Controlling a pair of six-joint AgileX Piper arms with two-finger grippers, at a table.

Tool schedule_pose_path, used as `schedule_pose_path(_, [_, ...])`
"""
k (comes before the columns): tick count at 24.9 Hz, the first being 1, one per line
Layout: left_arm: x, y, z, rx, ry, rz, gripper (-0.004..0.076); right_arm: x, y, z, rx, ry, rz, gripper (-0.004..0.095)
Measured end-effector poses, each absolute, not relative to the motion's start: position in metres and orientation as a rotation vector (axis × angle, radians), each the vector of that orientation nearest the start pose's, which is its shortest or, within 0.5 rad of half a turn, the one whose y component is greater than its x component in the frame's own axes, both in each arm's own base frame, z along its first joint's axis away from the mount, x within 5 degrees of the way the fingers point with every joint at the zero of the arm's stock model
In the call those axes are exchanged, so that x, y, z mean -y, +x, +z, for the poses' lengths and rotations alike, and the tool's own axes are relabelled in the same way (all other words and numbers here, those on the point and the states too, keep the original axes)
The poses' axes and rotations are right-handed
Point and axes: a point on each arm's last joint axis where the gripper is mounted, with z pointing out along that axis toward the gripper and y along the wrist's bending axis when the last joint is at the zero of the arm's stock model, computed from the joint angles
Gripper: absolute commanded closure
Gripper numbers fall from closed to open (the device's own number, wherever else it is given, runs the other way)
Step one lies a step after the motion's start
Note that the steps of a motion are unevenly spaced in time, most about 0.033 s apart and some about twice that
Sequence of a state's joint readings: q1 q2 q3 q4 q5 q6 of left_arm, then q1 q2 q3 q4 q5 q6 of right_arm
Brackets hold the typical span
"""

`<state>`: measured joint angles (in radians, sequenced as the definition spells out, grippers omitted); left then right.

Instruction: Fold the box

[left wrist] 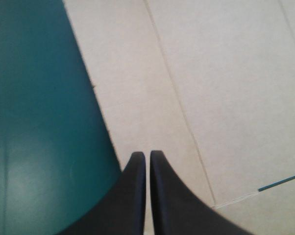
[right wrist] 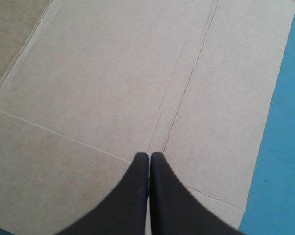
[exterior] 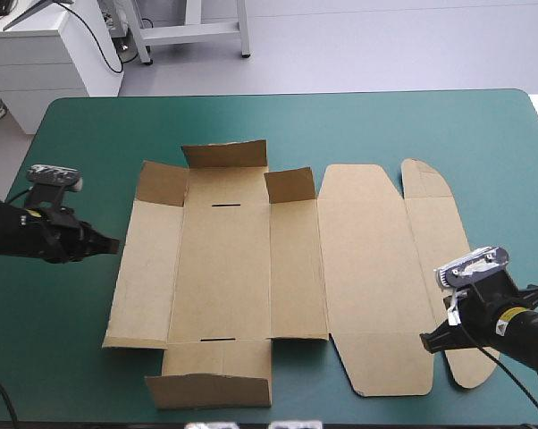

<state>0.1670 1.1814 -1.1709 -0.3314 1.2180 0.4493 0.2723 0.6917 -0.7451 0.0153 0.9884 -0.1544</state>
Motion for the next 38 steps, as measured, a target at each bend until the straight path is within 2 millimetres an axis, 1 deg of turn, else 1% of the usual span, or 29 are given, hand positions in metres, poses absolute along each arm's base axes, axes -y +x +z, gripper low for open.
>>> schedule_pose_path(2, [-0.028, 0.213, 0.362, -2.618, 0.22, -0.22, 0.0706, -0.031, 0.108, 0.321, -2.366, -0.508, 0.073, 0.0914])
schedule_pose_path(4, [-0.044, 0.21, 0.361, -2.623, 0.134, -0.192, 0.0706, -0.032, 0.108, 0.321, -2.366, -0.507, 0.076, 0.0914])
schedule_pose_path(7, [-0.058, 0.206, 0.361, -2.634, 0.068, -0.14, 0.0701, -0.031, 0.108, 0.321, -2.366, -0.508, 0.073, 0.0914])
schedule_pose_path(9, [-0.063, 0.205, 0.36, -2.643, 0.05, -0.117, 0.0669, -0.031, 0.108, 0.321, -2.366, -0.508, 0.073, 0.0914])
schedule_pose_path(13, [-0.066, 0.204, 0.359, -2.665, 0.061, -0.08, 0.0512, -0.032, 0.108, 0.321, -2.366, -0.507, 0.077, 0.0914])
schedule_pose_path(14, [-0.067, 0.205, 0.357, -2.674, 0.061, -0.078, 0.0437, -0.032, 0.108, 0.321, -2.366, -0.508, 0.077, 0.0914])
schedule_pose_path(15, [-0.068, 0.207, 0.354, -2.685, 0.06, -0.08, 0.0386, -0.032, 0.108, 0.321, -2.366, -0.508, 0.077, 0.0914])
schedule_pose_path(17, [-0.07, 0.211, 0.346, -2.713, 0.052, -0.108, 0.0277, -0.032, 0.108, 0.321, -2.366, -0.508, 0.077, 0.0914])
schedule_pose_path(18, [-0.07, 0.212, 0.341, -2.728, 0.045, -0.129, 0.0241, -0.032, 0.108, 0.321, -2.366, -0.508, 0.077, 0.0914])
schedule_pose_path(19, [-0.07, 0.215, 0.333, -2.747, 0.035, -0.164, 0.0224, -0.032, 0.108, 0.321, -2.366, -0.508, 0.077, 0.0914])
schedule_pose_path(21, [-0.07, 0.219, 0.318, -2.785, 0.008, -0.242, 0.0213, -0.032, 0.108, 0.321, -2.366, -0.508, 0.077, 0.0914])
schedule_pose_path(24, [-0.067, 0.227, 0.287, -2.852, -0.032, -0.4, 0.0214, -0.032, 0.108, 0.321, -2.366, -0.509, 0.077, 0.0914])
schedule_pose_path(25, [-0.064, 0.23, 0.266, -2.883, -0.031, -0.516, 0.0214, -0.032, 0.108, 0.321, -2.365, -0.512, 0.076, 0.0914])
schedule_pose_path(26, [-0.062, 0.232, 0.257, -2.888, -0.019, -0.574, 0.0213, -0.032, 0.108, 0.321, -2.365, -0.512, 0.076, 0.0914])
schedule_pose_path(27, [-0.058, 0.234, 0.242, -2.886, 0.004, -0.677, 0.0214, -0.032, 0.108, 0.321, -2.365, -0.513, 0.075, 0.0914])
schedule_pose_path(28, [-0.057, 0.235, 0.237, -2.882, 0.014, -0.714, 0.0214, -0.032, 0.108, 0.321, -2.365, -0.514, 0.075, 0.0923])
schedule_pose_path(29, [-0.055, 0.239, 0.228, -2.871, 0.025, -0.788, 0.0214, -0.032, 0.108, 0.321, -2.365, -0.514, 0.075, 0.0929])
schedule_pose_path(32, [-0.054, 0.25, 0.212, -2.844, -0.009, -0.904, 0.0214, -0.032, 0.108, 0.321, -2.365, -0.514, 0.075, 0.0929])
schedule_pose_path(33, [-0.054, 0.252, 0.21, -2.834, -0.019, -0.927, 0.0214, -0.032, 0.108, 0.321, -2.365, -0.514, 0.075, 0.0929])
schedule_pose_path(38, [-0.052, 0.254, 0.208, -2.812, -0.076, -0.973, 0.0214, -0.032, 0.108, 0.321, -2.364, -0.516, 0.074, 0.0929])
